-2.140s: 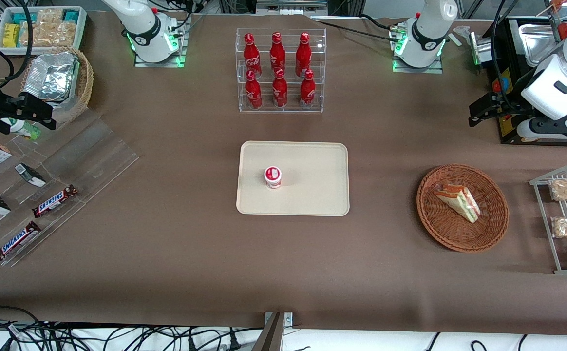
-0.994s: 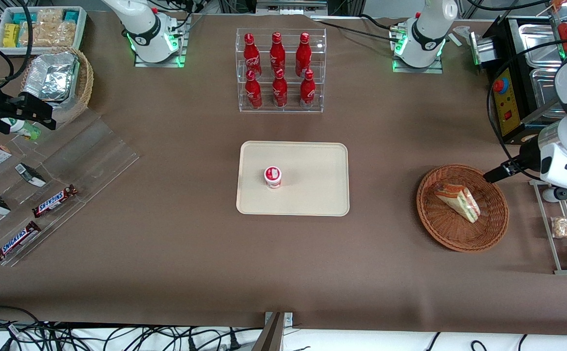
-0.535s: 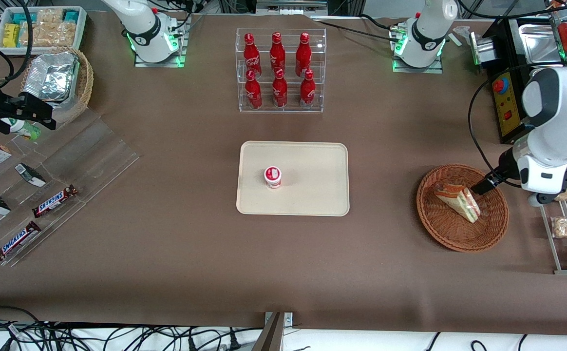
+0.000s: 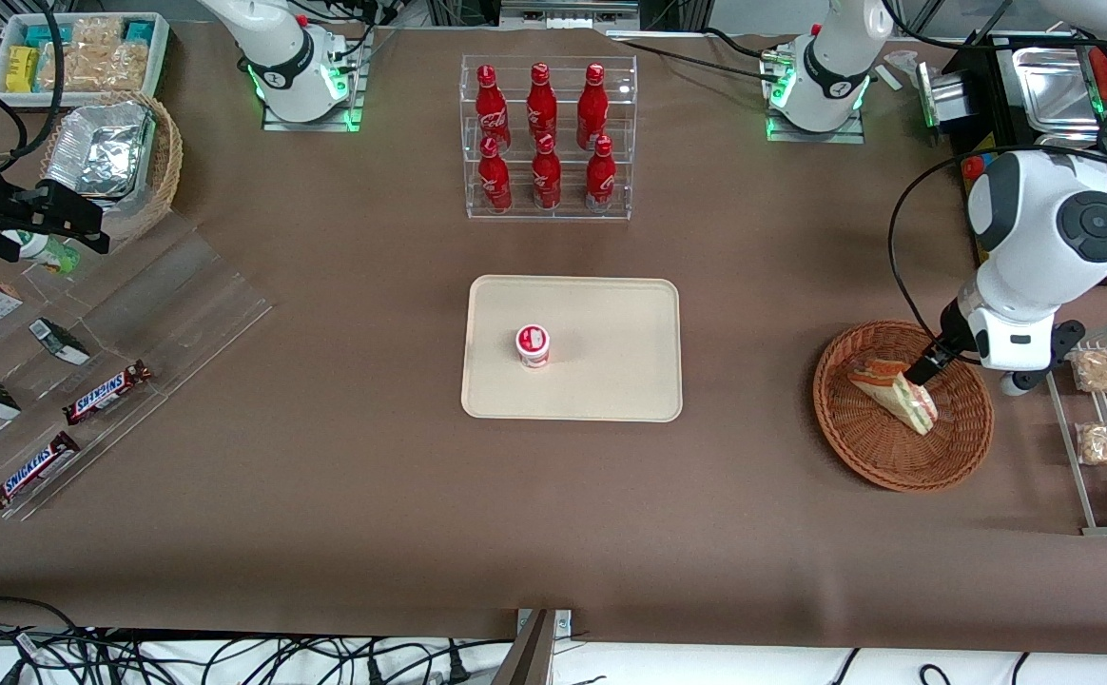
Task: Place sandwich from basket to tray
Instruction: 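Lower the open left gripper around the sandwich and close it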
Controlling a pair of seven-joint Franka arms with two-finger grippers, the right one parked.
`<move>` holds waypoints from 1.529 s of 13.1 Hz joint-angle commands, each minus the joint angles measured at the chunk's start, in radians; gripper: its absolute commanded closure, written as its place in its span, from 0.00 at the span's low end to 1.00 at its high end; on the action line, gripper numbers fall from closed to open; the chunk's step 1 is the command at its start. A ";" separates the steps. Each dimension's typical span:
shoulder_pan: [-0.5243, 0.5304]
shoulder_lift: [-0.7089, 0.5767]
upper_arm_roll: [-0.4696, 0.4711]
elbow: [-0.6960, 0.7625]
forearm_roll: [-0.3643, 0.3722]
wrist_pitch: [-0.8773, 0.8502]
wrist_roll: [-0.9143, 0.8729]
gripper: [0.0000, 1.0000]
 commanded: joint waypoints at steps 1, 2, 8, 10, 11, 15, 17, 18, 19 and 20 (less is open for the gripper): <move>0.003 0.036 -0.001 -0.018 0.028 0.081 -0.057 0.00; 0.001 0.047 -0.001 -0.018 0.028 0.109 -0.066 0.00; -0.006 0.104 -0.002 -0.015 0.029 0.187 -0.115 0.00; -0.006 0.125 -0.002 -0.012 0.067 0.207 -0.115 0.00; -0.005 0.139 -0.002 -0.012 0.118 0.212 -0.132 0.00; -0.005 0.191 -0.004 -0.006 0.259 0.248 -0.267 0.00; -0.005 0.197 -0.004 -0.003 0.269 0.250 -0.273 0.00; -0.005 0.197 -0.004 -0.003 0.269 0.250 -0.273 0.05; -0.003 0.197 -0.004 -0.003 0.270 0.250 -0.273 0.45; -0.003 0.199 -0.004 -0.003 0.270 0.250 -0.273 0.74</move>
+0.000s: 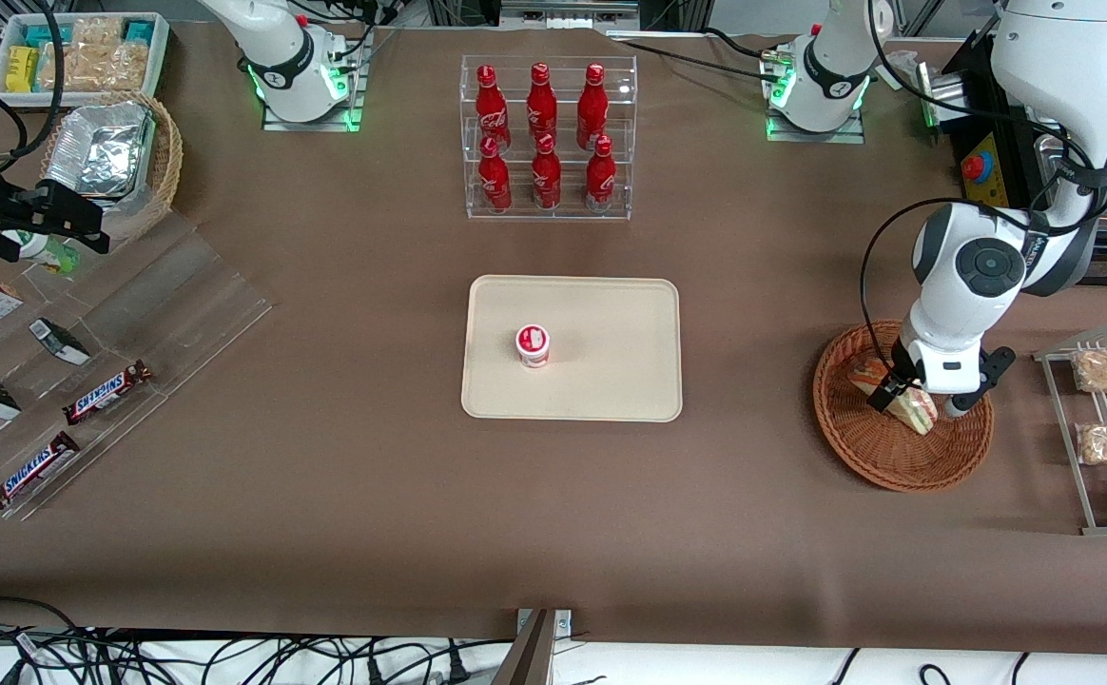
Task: Place sandwich from basket to tray
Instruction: 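Lower the open left gripper around the sandwich and close it, then lift the sandwich out of the basket and carry it toward the tray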
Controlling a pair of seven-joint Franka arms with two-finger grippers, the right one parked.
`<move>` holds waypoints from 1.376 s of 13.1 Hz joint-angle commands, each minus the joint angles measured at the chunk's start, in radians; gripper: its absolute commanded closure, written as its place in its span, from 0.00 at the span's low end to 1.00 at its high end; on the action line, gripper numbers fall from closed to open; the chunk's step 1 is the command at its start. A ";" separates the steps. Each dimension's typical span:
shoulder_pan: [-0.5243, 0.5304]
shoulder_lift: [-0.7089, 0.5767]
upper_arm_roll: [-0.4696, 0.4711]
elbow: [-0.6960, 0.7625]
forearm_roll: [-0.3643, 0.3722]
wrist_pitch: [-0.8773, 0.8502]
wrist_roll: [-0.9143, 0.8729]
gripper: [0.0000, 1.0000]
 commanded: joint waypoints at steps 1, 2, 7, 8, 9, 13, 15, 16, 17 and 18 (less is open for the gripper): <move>0.000 0.011 0.000 0.014 0.034 0.003 -0.029 0.91; -0.001 0.014 0.001 0.014 0.054 0.003 -0.028 0.95; 0.005 0.015 0.000 0.014 0.097 0.000 -0.029 0.97; 0.005 0.008 0.000 0.015 0.097 -0.001 -0.023 0.97; 0.005 -0.011 -0.002 0.032 0.097 -0.018 -0.020 0.98; 0.005 -0.077 -0.052 0.106 0.078 -0.185 0.049 0.98; 0.006 -0.084 -0.100 0.185 0.048 -0.326 0.101 1.00; 0.005 -0.084 -0.111 0.228 -0.004 -0.389 0.148 1.00; 0.005 -0.088 -0.121 0.268 -0.059 -0.450 0.211 1.00; 0.005 -0.099 -0.126 0.305 -0.099 -0.511 0.265 1.00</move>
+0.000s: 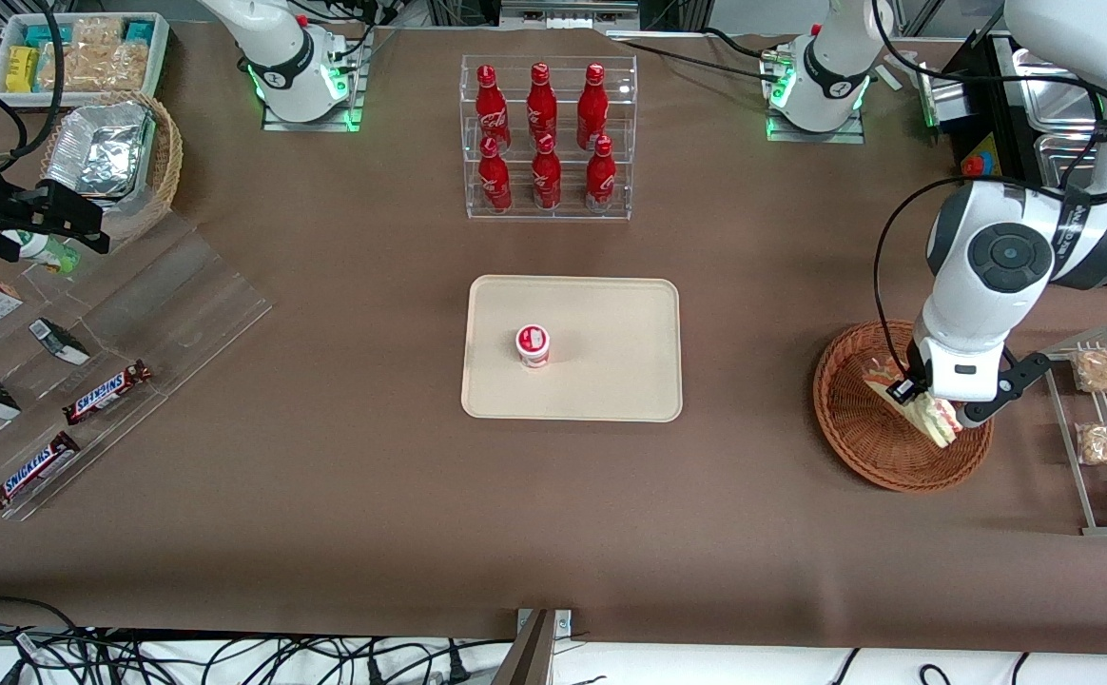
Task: Place sandwich from basket to tray
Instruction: 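Lift the sandwich out of the basket and carry it toward the tray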
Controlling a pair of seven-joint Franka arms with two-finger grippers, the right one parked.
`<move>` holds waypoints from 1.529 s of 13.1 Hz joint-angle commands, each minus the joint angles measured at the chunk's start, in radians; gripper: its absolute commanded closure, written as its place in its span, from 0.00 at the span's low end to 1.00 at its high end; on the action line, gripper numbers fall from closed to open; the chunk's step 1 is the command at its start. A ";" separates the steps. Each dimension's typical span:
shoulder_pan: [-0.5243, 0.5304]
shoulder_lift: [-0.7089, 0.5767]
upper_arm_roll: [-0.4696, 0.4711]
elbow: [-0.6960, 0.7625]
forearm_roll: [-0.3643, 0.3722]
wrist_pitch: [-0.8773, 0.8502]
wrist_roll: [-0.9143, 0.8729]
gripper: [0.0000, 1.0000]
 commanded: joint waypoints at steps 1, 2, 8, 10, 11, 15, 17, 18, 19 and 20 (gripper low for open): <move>0.005 -0.016 -0.013 0.116 -0.119 -0.167 0.169 1.00; 0.004 -0.021 -0.015 0.160 -0.160 -0.229 0.213 1.00; -0.016 -0.021 -0.070 0.326 -0.306 -0.455 0.309 1.00; -0.016 -0.021 -0.134 0.340 -0.317 -0.473 0.309 0.99; -0.018 -0.020 -0.169 0.340 -0.316 -0.478 0.309 0.99; -0.024 -0.007 -0.297 0.333 -0.316 -0.478 0.322 0.98; -0.036 0.017 -0.338 0.326 -0.308 -0.478 0.362 0.98; -0.065 0.020 -0.338 0.326 -0.302 -0.476 0.353 0.98; -0.102 0.025 -0.337 0.323 -0.297 -0.478 0.347 0.98; -0.113 0.031 -0.337 0.320 -0.296 -0.479 0.350 0.98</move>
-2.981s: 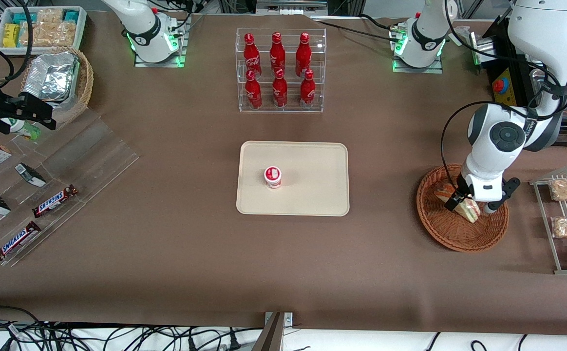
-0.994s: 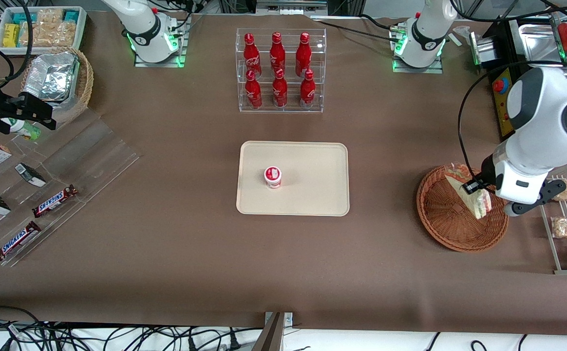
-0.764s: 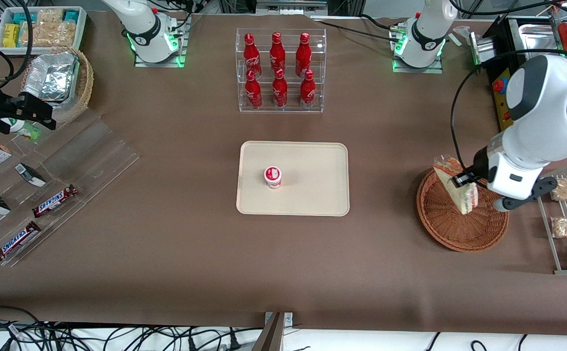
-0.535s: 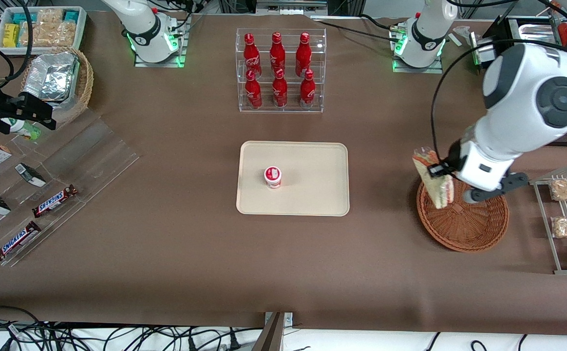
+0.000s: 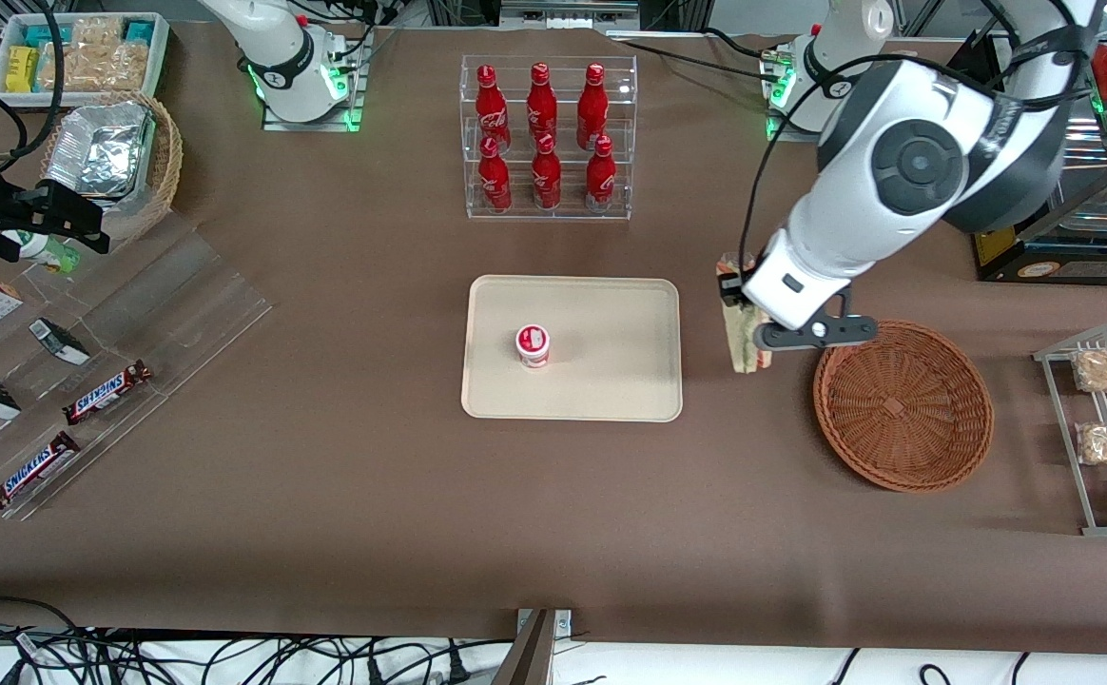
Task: Place sandwich from basket to tray
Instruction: 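Lift the sandwich out of the basket and carry it toward the tray, then lower the held sandwich onto the tray beside the small bottle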
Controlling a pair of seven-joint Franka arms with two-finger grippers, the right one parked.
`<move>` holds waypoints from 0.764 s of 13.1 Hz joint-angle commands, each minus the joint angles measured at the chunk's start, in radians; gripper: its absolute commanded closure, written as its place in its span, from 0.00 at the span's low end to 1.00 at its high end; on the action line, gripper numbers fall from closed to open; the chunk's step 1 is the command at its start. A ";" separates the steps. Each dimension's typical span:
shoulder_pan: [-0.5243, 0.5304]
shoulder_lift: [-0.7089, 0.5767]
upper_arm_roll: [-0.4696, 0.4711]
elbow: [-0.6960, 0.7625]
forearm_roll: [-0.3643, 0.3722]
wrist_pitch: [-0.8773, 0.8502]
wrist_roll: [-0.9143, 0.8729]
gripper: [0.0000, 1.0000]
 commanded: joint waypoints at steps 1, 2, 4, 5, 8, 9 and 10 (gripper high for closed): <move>-0.035 0.015 -0.004 0.011 0.001 -0.019 0.037 0.98; -0.058 0.017 -0.004 0.011 0.001 -0.017 0.040 0.98; -0.096 0.020 -0.003 0.012 0.001 -0.003 0.037 0.98; -0.110 0.021 -0.003 0.012 0.001 0.001 0.028 0.97; -0.145 0.041 -0.003 0.011 0.005 0.032 0.024 0.96; -0.158 0.059 -0.003 0.011 0.008 0.052 0.014 0.96; -0.176 0.079 -0.001 0.011 0.019 0.078 -0.005 0.96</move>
